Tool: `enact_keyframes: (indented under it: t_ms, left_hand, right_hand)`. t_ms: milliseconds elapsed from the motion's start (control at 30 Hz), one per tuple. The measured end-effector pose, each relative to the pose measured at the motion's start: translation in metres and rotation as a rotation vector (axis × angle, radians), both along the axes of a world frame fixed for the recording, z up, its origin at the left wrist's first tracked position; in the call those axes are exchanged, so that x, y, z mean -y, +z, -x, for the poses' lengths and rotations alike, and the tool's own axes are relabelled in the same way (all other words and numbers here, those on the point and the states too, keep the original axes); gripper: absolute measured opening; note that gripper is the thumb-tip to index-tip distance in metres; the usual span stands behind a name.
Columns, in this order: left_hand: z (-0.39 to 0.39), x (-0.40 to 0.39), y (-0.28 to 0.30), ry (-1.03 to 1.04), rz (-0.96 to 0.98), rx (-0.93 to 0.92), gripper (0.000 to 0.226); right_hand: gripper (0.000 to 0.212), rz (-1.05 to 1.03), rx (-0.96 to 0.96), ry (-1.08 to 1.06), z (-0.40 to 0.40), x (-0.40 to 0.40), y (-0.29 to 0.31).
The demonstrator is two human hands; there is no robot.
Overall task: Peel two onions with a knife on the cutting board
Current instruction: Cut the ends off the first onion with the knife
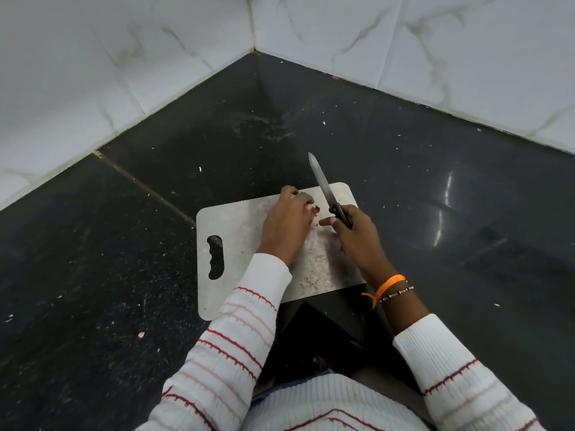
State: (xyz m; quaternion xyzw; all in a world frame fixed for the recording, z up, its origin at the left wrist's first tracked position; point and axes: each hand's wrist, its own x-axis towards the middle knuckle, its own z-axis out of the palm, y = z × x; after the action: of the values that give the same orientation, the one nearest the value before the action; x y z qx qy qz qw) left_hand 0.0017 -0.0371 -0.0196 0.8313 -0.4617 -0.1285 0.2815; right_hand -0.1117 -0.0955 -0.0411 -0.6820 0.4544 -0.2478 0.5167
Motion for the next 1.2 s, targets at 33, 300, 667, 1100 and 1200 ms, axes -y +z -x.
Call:
enact_keyframes:
  t_ms: [33, 300, 667, 1100, 1200]
  left_hand:
    - [-0.001, 0.0, 0.001, -0.004, -0.01, -0.029, 0.03]
    - [-0.003, -0.004, 0.003, 0.095, -0.054, -0.083, 0.05]
    - [0.002, -0.009, 0.0, 0.179, 0.077, -0.2, 0.045]
    - [0.004, -0.006, -0.001, 0.186, 0.101, -0.21, 0.037]
    - [0.003, -0.009, -0.002, 0.167, 0.106, -0.205, 0.037]
  right_hand:
    - [0.015, -0.014, 0.0, -0.015, 0.002, -0.001, 0.002]
    - [0.014, 0.012, -0.074, 0.058, 0.015, -0.014, 0.014]
    - [0.02, 0.239, -0.35, 0.181, 0.011, -0.043, 0.019]
    - [0.036, 0.316, -0.517, 0.213, 0.012, -0.051, 0.024]
    - [0.029, 0.347, -0.538, 0.226, 0.011, -0.052, 0.025]
